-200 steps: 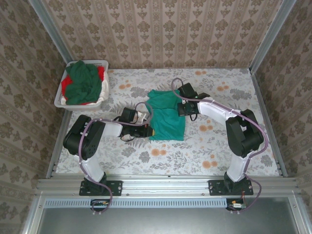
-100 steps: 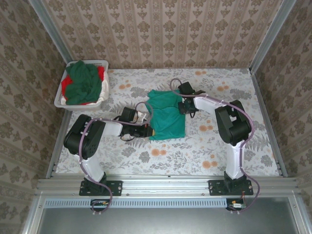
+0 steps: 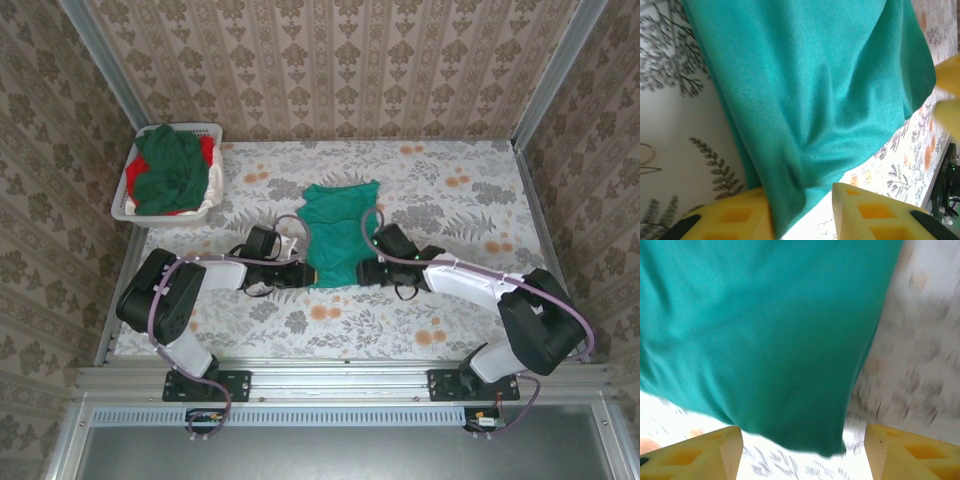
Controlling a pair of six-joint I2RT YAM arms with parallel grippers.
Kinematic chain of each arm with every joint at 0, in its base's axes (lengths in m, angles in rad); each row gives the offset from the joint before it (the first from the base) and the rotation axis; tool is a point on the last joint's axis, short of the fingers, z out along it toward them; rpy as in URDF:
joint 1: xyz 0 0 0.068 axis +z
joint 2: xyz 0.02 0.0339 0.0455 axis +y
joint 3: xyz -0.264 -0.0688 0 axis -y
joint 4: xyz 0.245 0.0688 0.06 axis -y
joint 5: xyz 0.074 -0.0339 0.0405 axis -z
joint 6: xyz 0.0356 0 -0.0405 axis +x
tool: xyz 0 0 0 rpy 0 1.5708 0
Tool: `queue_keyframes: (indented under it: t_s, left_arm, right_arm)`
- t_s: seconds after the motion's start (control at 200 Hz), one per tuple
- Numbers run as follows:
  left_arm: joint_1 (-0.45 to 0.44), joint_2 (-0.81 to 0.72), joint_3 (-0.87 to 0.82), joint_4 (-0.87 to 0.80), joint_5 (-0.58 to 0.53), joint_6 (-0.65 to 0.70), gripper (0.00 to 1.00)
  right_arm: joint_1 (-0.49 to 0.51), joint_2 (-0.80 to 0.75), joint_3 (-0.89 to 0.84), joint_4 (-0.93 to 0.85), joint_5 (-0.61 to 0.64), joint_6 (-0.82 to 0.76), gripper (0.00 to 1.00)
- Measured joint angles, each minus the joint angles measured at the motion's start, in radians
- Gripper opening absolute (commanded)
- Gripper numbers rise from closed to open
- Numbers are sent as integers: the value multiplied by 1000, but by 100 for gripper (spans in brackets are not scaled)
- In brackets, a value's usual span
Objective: Fold and stack the t-shirts
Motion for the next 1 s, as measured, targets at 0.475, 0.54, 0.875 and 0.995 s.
queue_keyframes:
  t_s: [0.475, 0.54, 0.875, 0.995]
  left_arm:
    - [-24, 41, 2, 37, -31, -29, 0]
    - [-23, 44, 2, 40, -26, -21, 0]
    - [10, 42, 1, 21, 1, -11, 0]
    - [10, 28, -7, 9, 0, -8, 0]
  right_arm:
    - [1, 112, 17, 47, 41, 35, 19]
    - [1, 106, 18, 31, 61, 35, 15]
    - [-43, 43, -16, -31, 27, 40, 22]
    - [-62, 66, -7, -75, 27, 63, 36]
